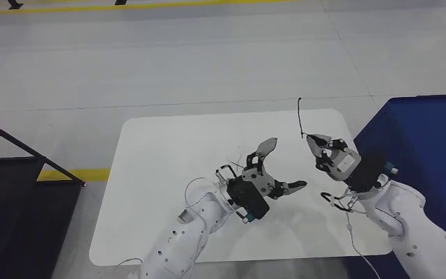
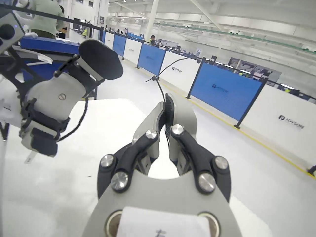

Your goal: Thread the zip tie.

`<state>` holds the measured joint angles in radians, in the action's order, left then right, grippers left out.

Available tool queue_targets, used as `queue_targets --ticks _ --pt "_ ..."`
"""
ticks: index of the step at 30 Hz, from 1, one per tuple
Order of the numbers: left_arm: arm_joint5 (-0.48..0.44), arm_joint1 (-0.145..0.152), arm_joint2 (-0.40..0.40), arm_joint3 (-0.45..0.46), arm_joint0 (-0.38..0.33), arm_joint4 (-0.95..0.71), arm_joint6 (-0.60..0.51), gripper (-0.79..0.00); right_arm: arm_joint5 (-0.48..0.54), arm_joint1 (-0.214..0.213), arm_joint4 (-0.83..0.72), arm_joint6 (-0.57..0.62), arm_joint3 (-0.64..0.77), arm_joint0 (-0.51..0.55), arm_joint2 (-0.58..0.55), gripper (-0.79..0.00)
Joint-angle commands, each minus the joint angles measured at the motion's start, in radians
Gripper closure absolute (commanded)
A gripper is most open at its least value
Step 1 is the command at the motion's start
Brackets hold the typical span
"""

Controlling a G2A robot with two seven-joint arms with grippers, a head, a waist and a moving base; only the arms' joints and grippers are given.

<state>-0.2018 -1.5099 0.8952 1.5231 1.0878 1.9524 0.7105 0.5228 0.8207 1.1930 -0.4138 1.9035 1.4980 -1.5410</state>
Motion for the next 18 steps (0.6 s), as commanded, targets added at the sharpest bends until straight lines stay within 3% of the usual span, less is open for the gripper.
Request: queue_targets --ticks 1,6,7,9,10,18 --pt "-0.001 0.000 0.000 0.000 0.000 0.000 0.000 -0.785 0.003 0.000 -0.015 0.007 0.000 -0.001 -0.001 0.000" --pt "0.025 0.000 0.005 0.010 0.004 0.005 -0.015 -0.785 -0.015 0.002 0.006 0.018 0.014 0.000 -0.001 0.000" --pt "0.041 0.000 0.003 0.018 0.008 0.012 -0.020 -0.714 -0.017 0.003 0.015 0.017 0.019 0.004 0.001 0.000" --pt "0.107 0.000 0.004 0.021 0.006 0.057 -0.047 -0.440 -0.019 0.006 0.026 0.012 0.024 0.009 0.004 0.000" --pt "0.129 -0.001 -0.002 0.020 0.005 0.073 -0.058 -0.391 -0.021 0.007 0.035 0.012 0.026 0.010 0.004 0.000" --pt "0.240 -0.013 -0.037 0.006 -0.014 0.135 -0.116 -0.277 -0.038 0.011 0.070 0.004 0.033 0.016 0.008 0.000"
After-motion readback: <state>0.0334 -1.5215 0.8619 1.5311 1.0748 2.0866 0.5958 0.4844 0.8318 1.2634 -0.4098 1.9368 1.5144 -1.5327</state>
